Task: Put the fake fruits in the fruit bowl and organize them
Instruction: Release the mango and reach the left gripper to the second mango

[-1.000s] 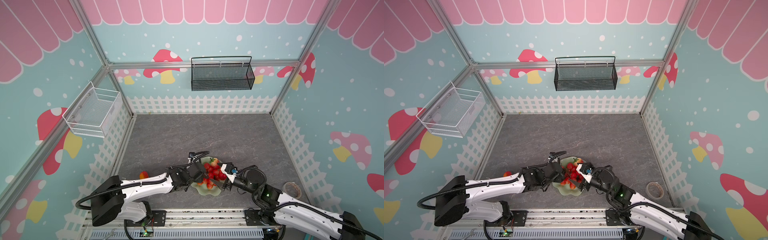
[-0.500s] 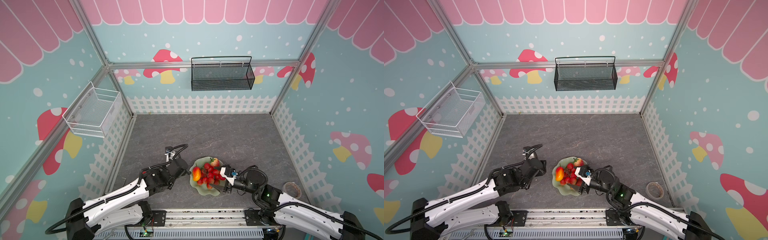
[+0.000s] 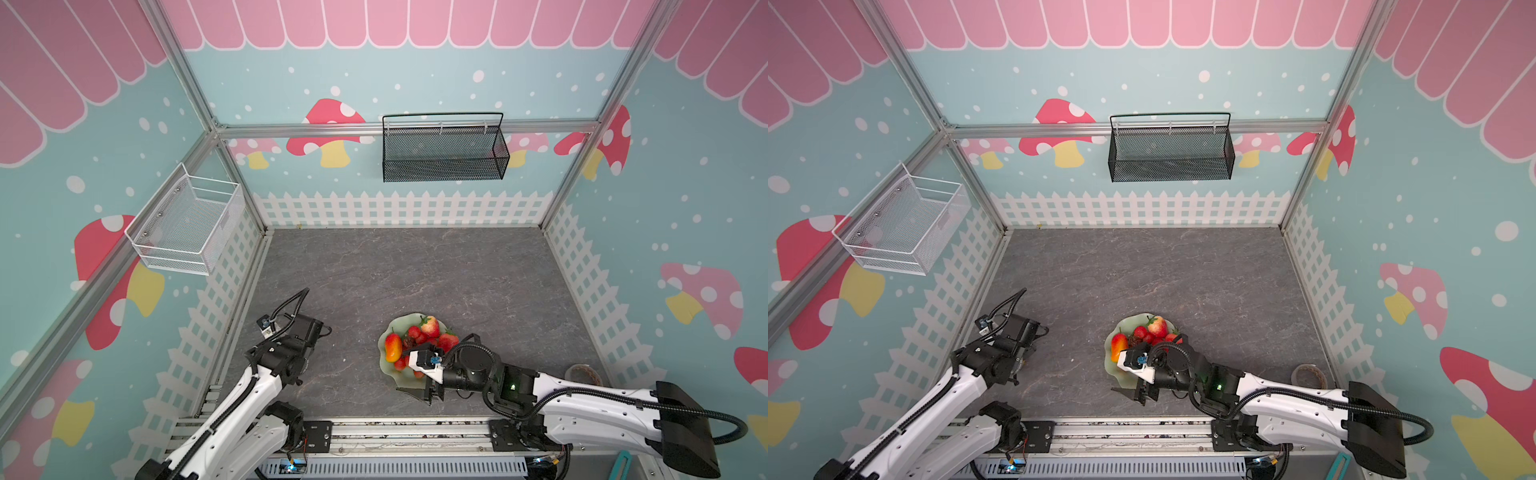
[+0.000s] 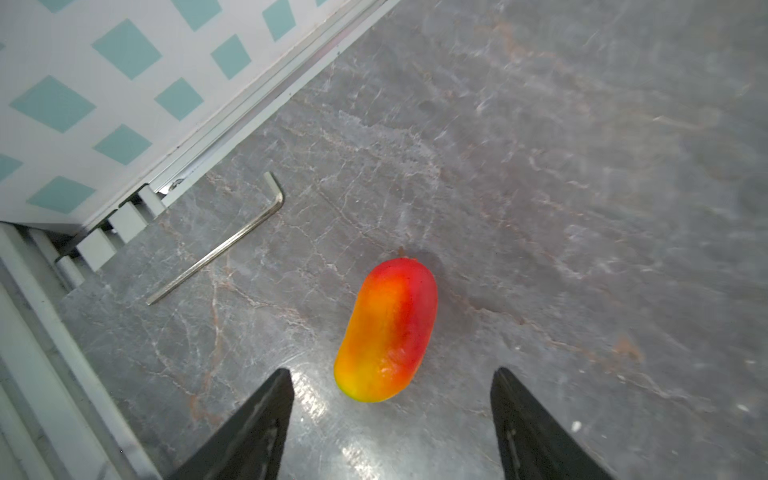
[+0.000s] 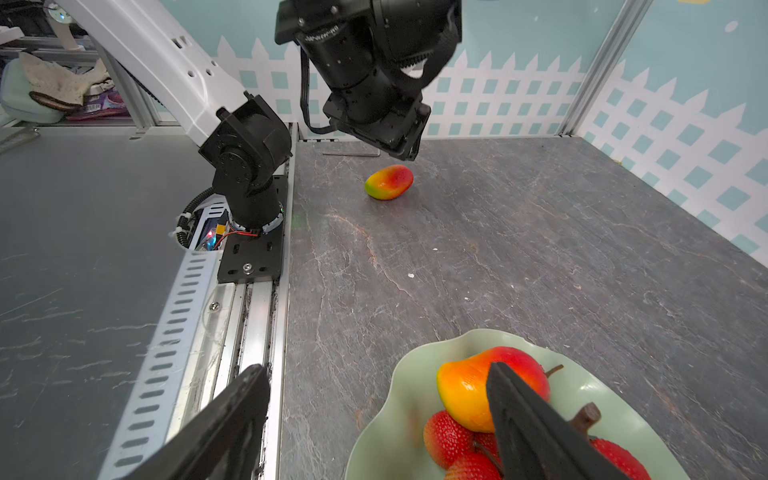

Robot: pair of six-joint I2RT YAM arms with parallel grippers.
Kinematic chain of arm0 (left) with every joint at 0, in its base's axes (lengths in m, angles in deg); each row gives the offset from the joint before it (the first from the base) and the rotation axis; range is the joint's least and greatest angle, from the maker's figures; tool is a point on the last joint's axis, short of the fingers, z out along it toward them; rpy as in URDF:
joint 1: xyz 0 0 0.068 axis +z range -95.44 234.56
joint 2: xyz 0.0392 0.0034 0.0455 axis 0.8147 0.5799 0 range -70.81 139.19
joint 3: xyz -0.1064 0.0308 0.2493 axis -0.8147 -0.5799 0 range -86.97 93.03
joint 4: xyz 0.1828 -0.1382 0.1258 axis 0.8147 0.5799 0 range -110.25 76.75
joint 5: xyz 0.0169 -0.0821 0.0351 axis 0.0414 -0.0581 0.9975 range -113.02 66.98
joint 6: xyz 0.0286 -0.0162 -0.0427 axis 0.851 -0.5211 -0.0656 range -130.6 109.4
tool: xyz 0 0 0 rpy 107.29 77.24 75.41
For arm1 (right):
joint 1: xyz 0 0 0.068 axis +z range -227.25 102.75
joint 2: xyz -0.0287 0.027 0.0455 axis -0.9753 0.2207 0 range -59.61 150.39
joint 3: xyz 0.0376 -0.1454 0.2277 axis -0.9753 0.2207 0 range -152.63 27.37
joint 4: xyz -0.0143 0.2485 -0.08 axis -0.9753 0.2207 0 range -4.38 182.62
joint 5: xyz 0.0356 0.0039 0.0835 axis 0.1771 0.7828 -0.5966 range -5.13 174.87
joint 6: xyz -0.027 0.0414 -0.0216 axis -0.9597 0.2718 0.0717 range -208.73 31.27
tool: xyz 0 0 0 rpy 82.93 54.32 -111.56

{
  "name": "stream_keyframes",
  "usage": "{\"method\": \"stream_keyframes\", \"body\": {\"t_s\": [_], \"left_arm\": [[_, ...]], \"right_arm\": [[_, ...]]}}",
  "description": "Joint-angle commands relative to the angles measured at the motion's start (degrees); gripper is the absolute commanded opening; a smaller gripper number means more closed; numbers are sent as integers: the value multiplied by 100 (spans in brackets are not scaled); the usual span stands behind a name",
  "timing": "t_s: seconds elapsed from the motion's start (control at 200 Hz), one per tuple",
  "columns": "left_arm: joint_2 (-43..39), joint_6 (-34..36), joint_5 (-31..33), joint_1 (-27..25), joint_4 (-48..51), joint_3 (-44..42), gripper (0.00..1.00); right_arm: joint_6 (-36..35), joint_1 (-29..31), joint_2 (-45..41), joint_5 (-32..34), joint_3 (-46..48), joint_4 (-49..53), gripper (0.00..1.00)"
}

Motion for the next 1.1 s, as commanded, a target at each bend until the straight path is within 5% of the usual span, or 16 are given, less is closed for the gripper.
{"method": "stream_keyframes", "body": {"t_s": [0.0, 0.24, 0.62, 1.096], "left_arm": [[256, 339, -631, 308, -494, -63, 76], [857, 820, -1367, 857, -999, -73, 77], [1909, 952, -1491, 1181, -1053, 327, 76], [2215, 1352, -2161, 1166, -1500, 361, 46]], "right_arm": [[69, 128, 148, 370, -199, -42, 85], [64, 129, -111, 490, -116, 14, 86], [59, 129, -14, 601, -130, 28, 86], [3, 105, -146, 955, -23, 69, 86]]}}
